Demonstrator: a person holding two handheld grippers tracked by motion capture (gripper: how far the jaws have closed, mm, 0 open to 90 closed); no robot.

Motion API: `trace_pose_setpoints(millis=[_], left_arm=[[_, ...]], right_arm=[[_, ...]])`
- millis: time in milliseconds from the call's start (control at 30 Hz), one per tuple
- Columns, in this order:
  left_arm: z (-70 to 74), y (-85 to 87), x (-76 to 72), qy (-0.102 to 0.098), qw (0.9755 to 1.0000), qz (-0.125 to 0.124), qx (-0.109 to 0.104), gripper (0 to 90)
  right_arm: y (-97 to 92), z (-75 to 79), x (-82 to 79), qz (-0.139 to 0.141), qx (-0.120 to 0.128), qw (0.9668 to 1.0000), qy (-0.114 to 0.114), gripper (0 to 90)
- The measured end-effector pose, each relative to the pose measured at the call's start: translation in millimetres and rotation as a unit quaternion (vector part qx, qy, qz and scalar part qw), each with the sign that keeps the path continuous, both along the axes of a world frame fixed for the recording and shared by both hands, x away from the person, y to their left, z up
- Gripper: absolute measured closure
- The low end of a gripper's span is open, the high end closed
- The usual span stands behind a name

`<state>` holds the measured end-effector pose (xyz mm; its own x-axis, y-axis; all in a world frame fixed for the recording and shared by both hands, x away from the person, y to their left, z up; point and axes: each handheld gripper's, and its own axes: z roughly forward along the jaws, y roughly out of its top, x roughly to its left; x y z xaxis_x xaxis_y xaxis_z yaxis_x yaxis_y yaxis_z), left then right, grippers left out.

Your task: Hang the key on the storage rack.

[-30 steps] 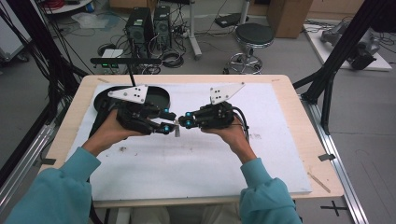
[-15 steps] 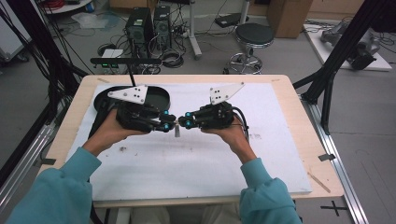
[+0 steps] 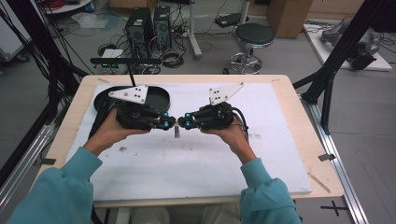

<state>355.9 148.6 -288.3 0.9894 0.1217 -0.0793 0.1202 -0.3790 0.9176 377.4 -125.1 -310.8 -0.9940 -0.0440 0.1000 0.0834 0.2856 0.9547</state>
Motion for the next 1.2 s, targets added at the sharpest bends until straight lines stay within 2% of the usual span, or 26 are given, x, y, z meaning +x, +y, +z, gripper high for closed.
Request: trace_pose_setpoints(millis=[200, 600, 767, 800, 833, 900, 933, 967, 1000, 1033, 1067, 1200], left_arm=[[-0.6, -0.4, -0.1, -0.003, 1.0000, 0.000, 0.007, 87.3], [-1.1, -0.4, 1.1, -0.003, 1.0000, -0.002, 0.008, 88.1], [-0.3, 1.3, 0.2, -0.007, 0.9999, 0.004, 0.012, 88.2], [-0.8, 1.9, 0.9, -0.005, 0.9999, 0.006, 0.014, 88.2], [-1.3, 2.5, 1.7, -0.003, 0.9998, 0.009, 0.016, 88.2], [-1.9, 3.8, 3.4, -0.002, 0.9998, 0.014, 0.014, 88.2], [-1.9, 4.1, 3.8, -0.001, 0.9998, 0.016, 0.011, 88.2], [-1.6, 4.6, 4.2, -0.003, 0.9998, 0.018, 0.011, 88.2], [-1.6, 4.7, 4.2, -0.001, 0.9998, 0.018, 0.008, 88.2], [-1.4, 4.6, 4.2, -0.002, 0.9998, 0.020, 0.007, 88.2], [-0.7, 5.3, 4.5, -0.006, 0.9997, 0.020, 0.013, 88.2], [3.1, 7.1, 3.9, -0.008, 0.9996, 0.026, 0.010, 88.2]], right_arm=[[2.3, -1.1, 0.8, 0.004, 0.004, 1.0000, 0.001, 88.5], [1.8, -1.6, 1.5, 0.005, 0.000, 1.0000, 0.001, 88.3], [2.3, -2.0, 2.2, 0.007, 0.002, 1.0000, -0.003, 85.3], [2.4, -2.5, 2.5, 0.007, 0.009, 0.9999, 0.000, 77.2], [2.6, -2.8, 2.8, 0.004, 0.016, 0.9999, 0.001, 63.5], [2.3, -3.4, 3.1, -0.013, 0.017, 0.9998, 0.005, 44.2], [1.9, -3.7, 1.9, -0.032, 0.015, 0.9994, 0.005, 28.8], [1.4, -4.2, -0.5, -0.064, 0.014, 0.9978, 0.003, 12.3], [0.2, -4.8, -2.4, -0.093, 0.012, 0.9956, -0.005, 4.9], [-1.8, -5.5, -4.1, -0.115, 0.007, 0.9933, -0.011, 0.5], [-5.8, -6.1, -4.7, -0.125, 0.005, 0.9920, -0.017, 0.5], [-24.3, -10.6, -8.9, -0.156, 0.007, 0.9876, -0.014, 0.5]])
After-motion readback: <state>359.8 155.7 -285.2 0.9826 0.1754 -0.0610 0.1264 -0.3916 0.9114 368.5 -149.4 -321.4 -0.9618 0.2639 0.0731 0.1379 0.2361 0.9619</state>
